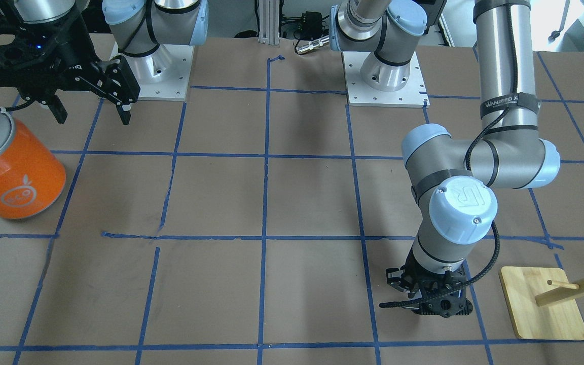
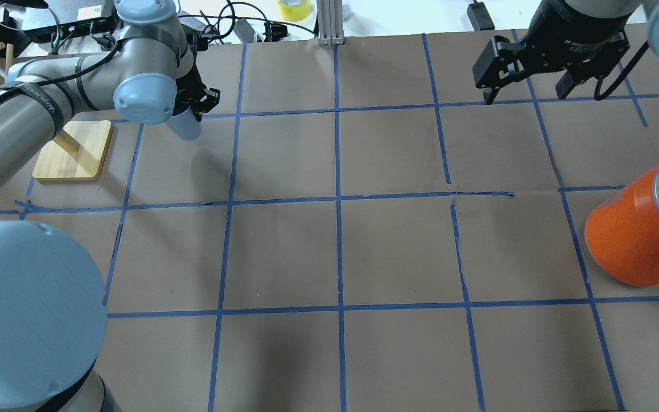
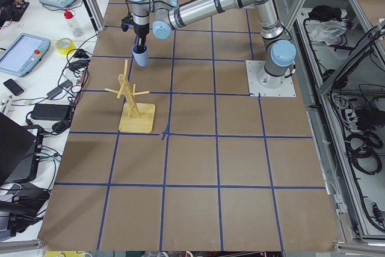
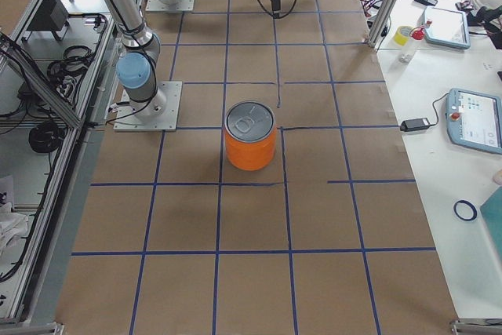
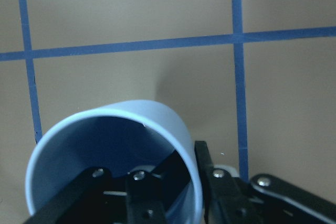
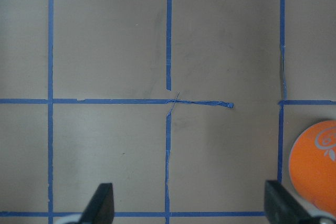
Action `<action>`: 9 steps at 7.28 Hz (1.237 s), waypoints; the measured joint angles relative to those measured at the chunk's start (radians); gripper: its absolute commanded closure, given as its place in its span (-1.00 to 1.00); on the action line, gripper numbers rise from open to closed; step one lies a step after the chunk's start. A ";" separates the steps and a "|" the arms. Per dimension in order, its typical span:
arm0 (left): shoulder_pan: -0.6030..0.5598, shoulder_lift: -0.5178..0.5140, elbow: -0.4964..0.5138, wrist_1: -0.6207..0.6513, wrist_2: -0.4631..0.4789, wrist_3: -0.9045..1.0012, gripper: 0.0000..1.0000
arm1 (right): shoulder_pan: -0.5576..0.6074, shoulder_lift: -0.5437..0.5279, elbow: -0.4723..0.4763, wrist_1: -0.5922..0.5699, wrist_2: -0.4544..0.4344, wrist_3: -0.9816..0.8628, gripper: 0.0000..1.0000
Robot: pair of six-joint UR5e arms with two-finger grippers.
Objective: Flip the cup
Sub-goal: 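Carry the cup toward the wooden board and set it upright, then open the left gripper to release the upright white cup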
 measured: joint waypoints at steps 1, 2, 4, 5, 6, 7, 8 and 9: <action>0.008 -0.007 -0.014 0.004 -0.001 0.000 1.00 | 0.000 0.000 0.000 0.000 0.000 0.000 -1.00; 0.014 -0.010 -0.032 0.011 -0.001 -0.001 1.00 | 0.002 0.000 0.001 0.000 0.000 0.000 -1.00; 0.018 -0.011 -0.051 0.022 -0.001 0.001 0.21 | 0.004 0.000 0.003 0.002 0.002 0.001 -1.00; 0.018 -0.011 -0.053 0.023 -0.002 -0.001 -0.66 | 0.004 0.000 0.003 0.002 0.002 0.001 -1.00; 0.018 -0.011 -0.054 0.024 -0.003 -0.003 -1.00 | 0.003 0.000 0.003 0.002 0.002 0.000 -1.00; 0.018 -0.008 -0.054 0.024 -0.004 -0.006 -1.00 | 0.002 0.000 0.003 0.001 0.002 0.000 -1.00; 0.018 0.001 -0.050 0.016 -0.004 -0.008 -1.00 | 0.001 0.000 0.003 0.001 0.001 0.000 -1.00; 0.018 0.022 -0.041 -0.009 -0.002 -0.010 -1.00 | 0.001 0.000 0.003 0.001 0.000 0.000 -1.00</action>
